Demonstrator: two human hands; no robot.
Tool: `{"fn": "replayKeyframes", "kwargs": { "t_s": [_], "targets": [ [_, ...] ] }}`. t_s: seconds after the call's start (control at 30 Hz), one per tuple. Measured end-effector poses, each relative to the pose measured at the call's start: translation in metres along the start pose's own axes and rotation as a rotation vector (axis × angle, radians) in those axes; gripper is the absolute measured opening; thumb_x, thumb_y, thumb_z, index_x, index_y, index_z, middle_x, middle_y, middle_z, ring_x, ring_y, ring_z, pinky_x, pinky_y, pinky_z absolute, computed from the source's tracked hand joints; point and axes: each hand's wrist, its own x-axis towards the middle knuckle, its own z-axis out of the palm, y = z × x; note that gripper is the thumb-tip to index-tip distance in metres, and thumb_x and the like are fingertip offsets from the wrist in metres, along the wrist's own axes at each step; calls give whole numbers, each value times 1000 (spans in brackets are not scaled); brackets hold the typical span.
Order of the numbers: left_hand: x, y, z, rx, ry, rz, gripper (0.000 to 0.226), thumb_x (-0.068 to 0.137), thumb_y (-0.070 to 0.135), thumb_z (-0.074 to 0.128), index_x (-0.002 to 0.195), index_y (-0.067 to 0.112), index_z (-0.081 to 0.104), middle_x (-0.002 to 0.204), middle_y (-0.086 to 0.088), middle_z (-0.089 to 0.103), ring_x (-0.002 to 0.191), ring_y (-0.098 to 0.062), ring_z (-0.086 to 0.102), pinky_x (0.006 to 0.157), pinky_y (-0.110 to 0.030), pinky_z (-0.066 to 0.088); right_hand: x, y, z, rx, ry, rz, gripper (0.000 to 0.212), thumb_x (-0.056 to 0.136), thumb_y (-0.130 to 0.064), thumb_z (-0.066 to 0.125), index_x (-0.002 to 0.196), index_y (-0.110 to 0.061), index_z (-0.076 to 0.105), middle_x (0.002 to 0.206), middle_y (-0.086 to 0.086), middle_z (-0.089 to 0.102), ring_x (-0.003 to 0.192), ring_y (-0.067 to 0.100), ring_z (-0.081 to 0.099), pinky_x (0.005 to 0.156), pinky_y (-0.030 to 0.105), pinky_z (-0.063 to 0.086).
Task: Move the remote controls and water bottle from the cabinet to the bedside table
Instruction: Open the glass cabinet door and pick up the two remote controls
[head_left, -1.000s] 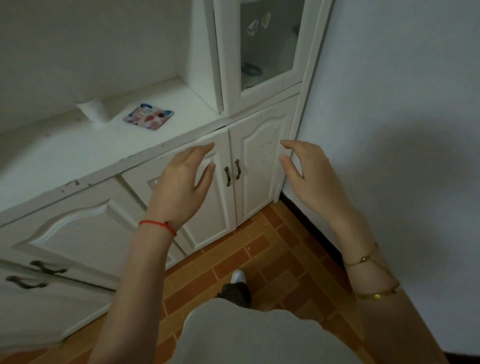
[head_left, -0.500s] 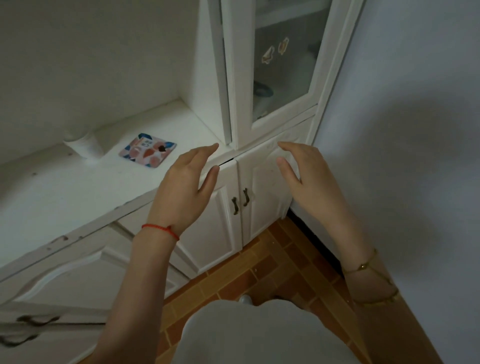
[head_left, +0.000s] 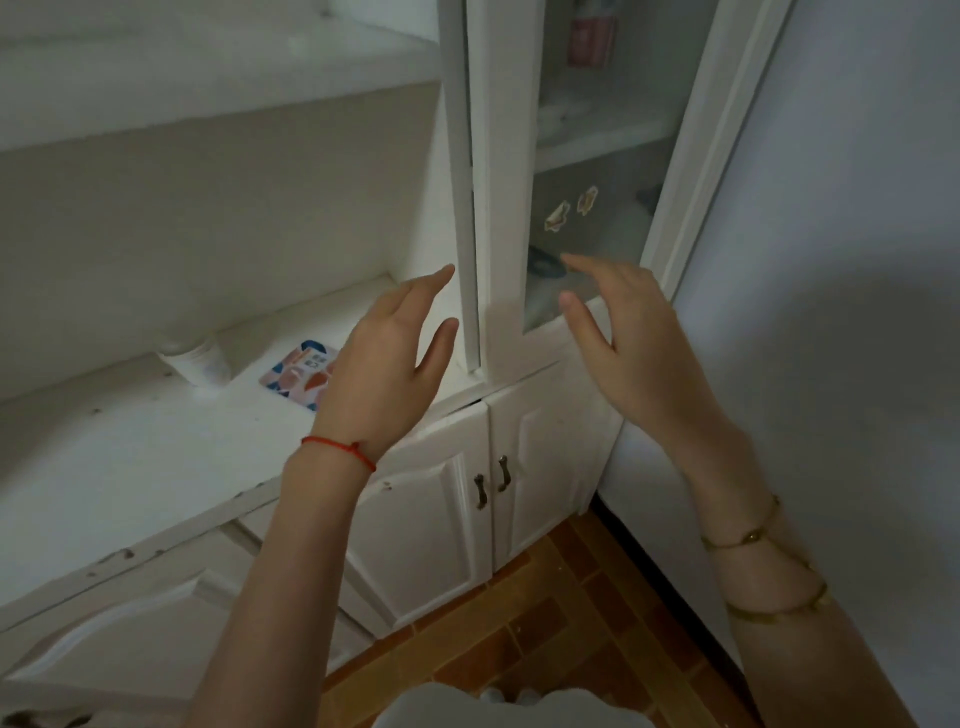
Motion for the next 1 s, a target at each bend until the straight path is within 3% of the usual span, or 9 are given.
{"fn": "replayKeyframes", "kwargs": {
  "t_s": [0.1, 0.27, 0.43, 0.53, 0.67, 0.9, 1.0],
  "targets": [
    [38, 5, -15, -7, 79, 67, 46, 100, 25, 46, 145, 17, 41, 140, -3, 54, 129, -20, 50, 109, -32, 39, 37, -4, -17, -26, 86, -85, 41, 102, -27, 46, 137, -8, 52, 132, 7, 59, 127, 20, 49, 107, 26, 34],
    [101, 17, -43, -23, 229, 122, 46, 100, 27, 46, 145, 19, 41, 142, 0, 51, 130, -16, 48, 109, -29, 38, 103, -24, -50, -20, 178, -139, 42, 104, -31, 41, 142, -15, 47, 141, 3, 52, 134, 18, 42, 113, 34, 34],
    [148, 31, -65, -41, 344, 184, 47, 99, 25, 47, 145, 16, 41, 141, -2, 52, 131, -16, 48, 111, -31, 38, 156, -45, -74, -14, 290, -226, 41, 103, -32, 40, 141, -17, 47, 140, 0, 53, 132, 15, 44, 109, 24, 32],
    [164, 38, -70, -47, 400, 197, 46, 99, 24, 48, 144, 15, 43, 140, -2, 54, 129, -16, 50, 110, -33, 40, 174, -56, -84, 8, 334, -258, 40, 103, -29, 41, 140, -15, 47, 139, 4, 53, 132, 18, 44, 111, 30, 32],
    [171, 42, -67, -58, 423, 211, 45, 99, 24, 49, 142, 14, 44, 139, -2, 55, 126, -16, 52, 108, -32, 41, 185, -60, -84, 30, 327, -275, 41, 103, -29, 41, 141, -14, 47, 140, 4, 52, 133, 18, 43, 112, 38, 35],
    [179, 44, -60, -38, 408, 209, 50, 99, 25, 48, 147, 18, 36, 141, 0, 50, 125, -13, 51, 104, -23, 39, 204, -63, -84, 37, 382, -324, 42, 102, -29, 44, 141, -14, 46, 140, 3, 53, 131, 18, 45, 110, 37, 37],
    [185, 47, -58, -64, 402, 191, 53, 99, 26, 48, 149, 19, 31, 143, 1, 48, 124, -14, 52, 103, -26, 43, 220, -73, -88, 15, 423, -343, 48, 102, -31, 44, 146, -16, 38, 142, 2, 51, 131, 16, 44, 110, 36, 38]
  ]
}}
